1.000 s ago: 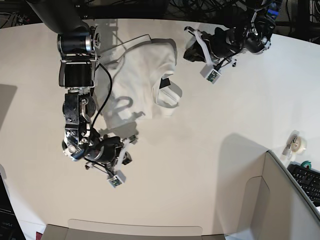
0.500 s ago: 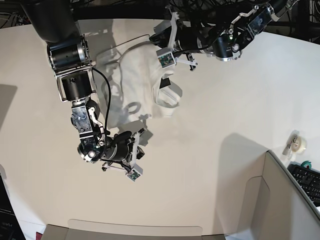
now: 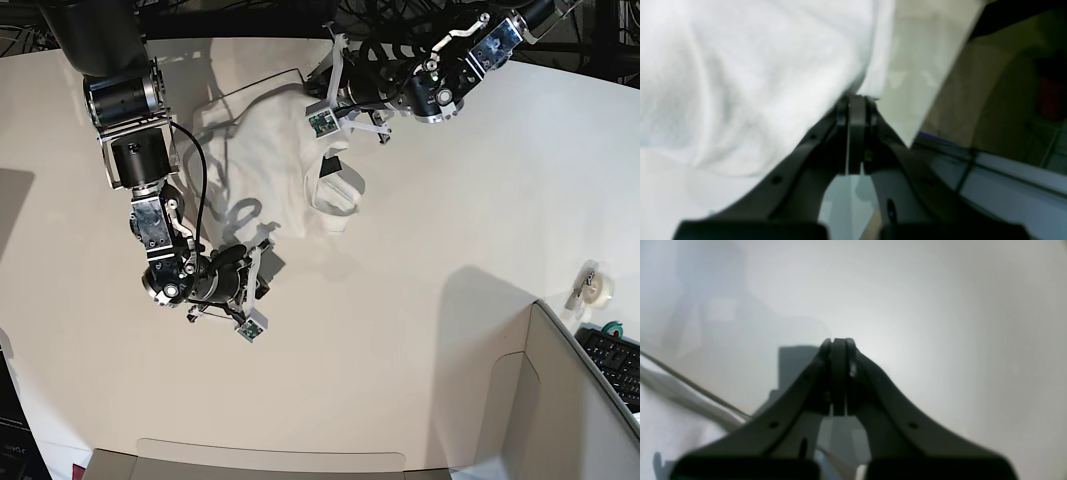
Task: Layout the t-shirt on the table in an organized manner, then fold the t-shirt properly
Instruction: 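Grasp the folded white shirt bundle with both grippers from opposite sides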
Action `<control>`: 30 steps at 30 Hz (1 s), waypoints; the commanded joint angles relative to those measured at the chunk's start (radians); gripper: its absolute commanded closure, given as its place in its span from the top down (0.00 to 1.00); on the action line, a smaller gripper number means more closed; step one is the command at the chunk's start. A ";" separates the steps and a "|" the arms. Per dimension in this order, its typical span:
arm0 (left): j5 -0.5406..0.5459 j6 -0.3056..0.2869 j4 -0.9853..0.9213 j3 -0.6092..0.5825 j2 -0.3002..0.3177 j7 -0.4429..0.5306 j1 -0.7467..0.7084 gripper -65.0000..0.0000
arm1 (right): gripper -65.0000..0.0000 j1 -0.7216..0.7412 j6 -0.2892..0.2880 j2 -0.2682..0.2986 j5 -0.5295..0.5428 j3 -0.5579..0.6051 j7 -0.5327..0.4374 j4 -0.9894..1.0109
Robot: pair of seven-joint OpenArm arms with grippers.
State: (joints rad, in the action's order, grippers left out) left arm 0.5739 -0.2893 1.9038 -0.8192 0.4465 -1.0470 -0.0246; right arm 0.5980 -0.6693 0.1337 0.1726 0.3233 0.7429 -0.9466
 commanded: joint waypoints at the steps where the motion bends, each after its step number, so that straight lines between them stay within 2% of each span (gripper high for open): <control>1: 0.001 -0.004 0.003 0.008 0.004 0.009 0.008 0.00 | 0.00 0.029 -0.007 -0.003 0.014 -0.002 -0.021 -0.021; 5: 0.002 -0.004 -0.034 0.019 0.004 0.012 0.016 0.00 | 0.00 -0.020 -0.007 0.042 0.014 -0.003 -0.021 -0.068; 13: 0.002 -0.004 -0.068 0.189 0.002 0.004 0.015 0.00 | 0.00 -0.129 -0.007 0.136 0.014 -0.011 -0.007 -0.234; 17: 0.002 -0.004 -0.099 0.263 0.002 0.004 0.016 0.00 | 0.00 -0.175 -0.007 0.166 0.015 -0.011 0.063 -0.314; 21: 0.002 -0.004 -0.151 0.329 -0.030 0.004 0.036 0.00 | 0.00 -0.244 -0.007 0.186 0.015 -0.013 0.139 -0.441; 26: 0.002 -0.004 -0.243 0.341 -0.070 0.004 0.084 0.00 | 0.00 -0.329 -0.007 0.198 0.015 -0.013 0.241 -0.592; 30: 0.002 -0.004 -0.264 0.341 -0.076 0.007 0.107 0.00 | 0.00 -0.384 -0.005 0.198 0.015 -0.014 0.317 -0.700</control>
State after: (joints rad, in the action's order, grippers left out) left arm 0.5900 -0.2970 1.6356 -0.4816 0.3626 -1.0325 0.0723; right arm 0.1974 -0.6727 0.3290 0.1810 0.3138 1.0752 -1.6272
